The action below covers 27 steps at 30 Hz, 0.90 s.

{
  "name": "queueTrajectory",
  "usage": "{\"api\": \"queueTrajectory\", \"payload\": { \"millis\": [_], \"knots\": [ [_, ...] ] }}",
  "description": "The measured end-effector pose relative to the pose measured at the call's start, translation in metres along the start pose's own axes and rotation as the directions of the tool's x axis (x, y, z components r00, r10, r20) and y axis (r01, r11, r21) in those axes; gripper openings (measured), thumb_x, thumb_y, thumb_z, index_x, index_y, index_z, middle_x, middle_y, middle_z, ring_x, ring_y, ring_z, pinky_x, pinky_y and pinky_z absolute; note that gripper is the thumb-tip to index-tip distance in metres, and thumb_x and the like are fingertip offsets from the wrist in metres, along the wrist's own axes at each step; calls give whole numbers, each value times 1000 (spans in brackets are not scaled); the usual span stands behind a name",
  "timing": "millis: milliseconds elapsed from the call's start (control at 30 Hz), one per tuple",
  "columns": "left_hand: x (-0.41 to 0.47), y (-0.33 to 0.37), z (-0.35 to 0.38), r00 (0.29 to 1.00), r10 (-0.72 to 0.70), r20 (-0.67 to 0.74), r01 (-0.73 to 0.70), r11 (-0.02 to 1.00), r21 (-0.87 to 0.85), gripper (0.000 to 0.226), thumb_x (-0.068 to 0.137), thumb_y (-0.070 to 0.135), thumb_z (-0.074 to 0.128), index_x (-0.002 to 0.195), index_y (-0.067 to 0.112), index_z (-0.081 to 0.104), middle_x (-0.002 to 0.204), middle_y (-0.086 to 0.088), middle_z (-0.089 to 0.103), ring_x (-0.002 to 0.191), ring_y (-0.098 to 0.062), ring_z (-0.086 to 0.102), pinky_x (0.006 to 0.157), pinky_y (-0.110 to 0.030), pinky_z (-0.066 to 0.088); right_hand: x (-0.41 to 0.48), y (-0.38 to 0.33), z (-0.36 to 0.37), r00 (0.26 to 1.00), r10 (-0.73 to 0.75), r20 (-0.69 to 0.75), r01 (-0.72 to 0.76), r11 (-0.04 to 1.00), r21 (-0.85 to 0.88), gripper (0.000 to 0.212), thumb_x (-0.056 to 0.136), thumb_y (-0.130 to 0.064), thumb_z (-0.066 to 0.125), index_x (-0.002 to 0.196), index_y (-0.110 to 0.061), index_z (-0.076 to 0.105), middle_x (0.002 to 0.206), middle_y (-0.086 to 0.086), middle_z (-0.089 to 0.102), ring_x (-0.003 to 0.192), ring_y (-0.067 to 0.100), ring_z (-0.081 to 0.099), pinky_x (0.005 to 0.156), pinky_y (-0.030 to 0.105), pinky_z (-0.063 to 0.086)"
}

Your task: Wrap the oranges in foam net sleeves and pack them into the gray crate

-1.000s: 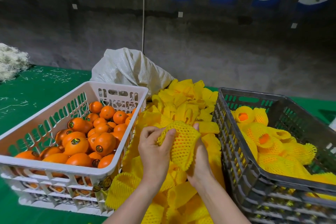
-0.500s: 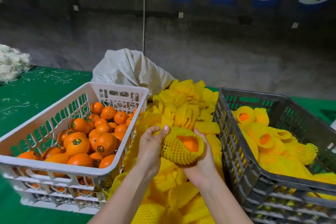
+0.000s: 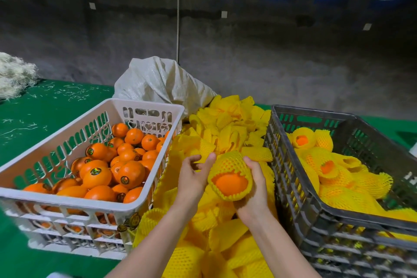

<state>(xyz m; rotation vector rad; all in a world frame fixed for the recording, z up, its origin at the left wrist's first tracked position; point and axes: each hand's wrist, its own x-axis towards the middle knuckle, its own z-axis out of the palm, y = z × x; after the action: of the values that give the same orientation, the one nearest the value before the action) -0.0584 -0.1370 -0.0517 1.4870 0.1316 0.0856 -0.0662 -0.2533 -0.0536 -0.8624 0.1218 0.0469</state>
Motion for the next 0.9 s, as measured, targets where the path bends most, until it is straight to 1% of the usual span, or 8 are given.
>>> {"api": "queueTrajectory", "payload": {
  "millis": [67, 200, 300, 367, 500, 567, 733, 900],
  "knots": [
    [-1, 6, -3, 934, -256, 250, 276, 960, -50, 48, 68, 70, 50, 95, 31, 58, 83, 8, 73, 76, -12, 71, 66, -35, 59, 3, 2, -4, 994, -111, -22, 106, 981, -164, 31, 86, -31, 54, 113, -16, 62, 111, 14, 64, 101, 27, 61, 86, 45, 51],
    [-2, 8, 1, 831, -354, 429, 449, 882, -143, 52, 67, 69, 56, 100, 31, 64, 84, 3, 75, 78, -17, 73, 62, -37, 58, 2, 6, -14, 951, -285, 120, 308, 833, -459, 56, 68, -52, 59, 120, -32, 55, 124, 2, 60, 116, 17, 56, 96, 46, 47],
    [-5, 7, 7, 841, -276, 466, 423, 872, -248, 56, 71, 51, 61, 116, 18, 64, 108, -6, 72, 97, -21, 69, 75, -36, 57, 1, 8, -22, 918, -320, 233, 396, 752, -526, 64, 69, -66, 57, 126, -40, 43, 134, 0, 48, 125, 13, 47, 101, 40, 42],
    [-5, 5, 7, 877, -187, 442, 345, 886, -310, 63, 73, 37, 63, 130, 12, 54, 120, -11, 66, 109, -26, 64, 85, -40, 54, 0, 10, -26, 905, -349, 242, 424, 711, -561, 68, 66, -77, 53, 125, -49, 36, 133, -16, 40, 123, -8, 39, 95, 19, 41],
    [-4, 3, 1, 909, -117, 400, 260, 910, -324, 71, 68, 24, 67, 135, 11, 47, 121, -13, 65, 111, -27, 63, 89, -41, 53, -9, 10, -34, 846, -445, 294, 521, 566, -639, 44, 86, -50, 48, 127, -51, 33, 131, -40, 36, 130, -8, 32, 97, 11, 35],
    [-3, 2, -1, 894, -113, 434, 271, 908, -321, 72, 67, 29, 71, 133, 9, 50, 119, -14, 66, 108, -28, 64, 83, -39, 56, -12, 3, -30, 835, -382, 397, 547, 485, -683, 41, 90, -47, 43, 128, -55, 34, 136, -41, 32, 134, -8, 27, 104, 10, 28],
    [2, 2, 2, 863, -72, 501, 266, 906, -329, 104, 30, 50, 93, 120, 10, 59, 110, -13, 70, 97, -25, 69, 69, -33, 58, -13, -15, -23, 861, -131, 491, 465, 594, -657, 46, 90, -31, 40, 133, -43, 30, 142, -30, 27, 133, -14, 21, 103, 5, 23],
    [-6, 1, 26, 904, 11, 428, 126, 948, -291, 57, 71, 65, 56, 117, 31, 53, 115, 15, 65, 98, 0, 64, 74, -20, 55, -12, -41, -12, 867, -174, 467, 478, 555, -681, 49, 82, -39, 56, 129, -37, 41, 133, -25, 40, 124, -16, 33, 97, 6, 31]
  ]
}}
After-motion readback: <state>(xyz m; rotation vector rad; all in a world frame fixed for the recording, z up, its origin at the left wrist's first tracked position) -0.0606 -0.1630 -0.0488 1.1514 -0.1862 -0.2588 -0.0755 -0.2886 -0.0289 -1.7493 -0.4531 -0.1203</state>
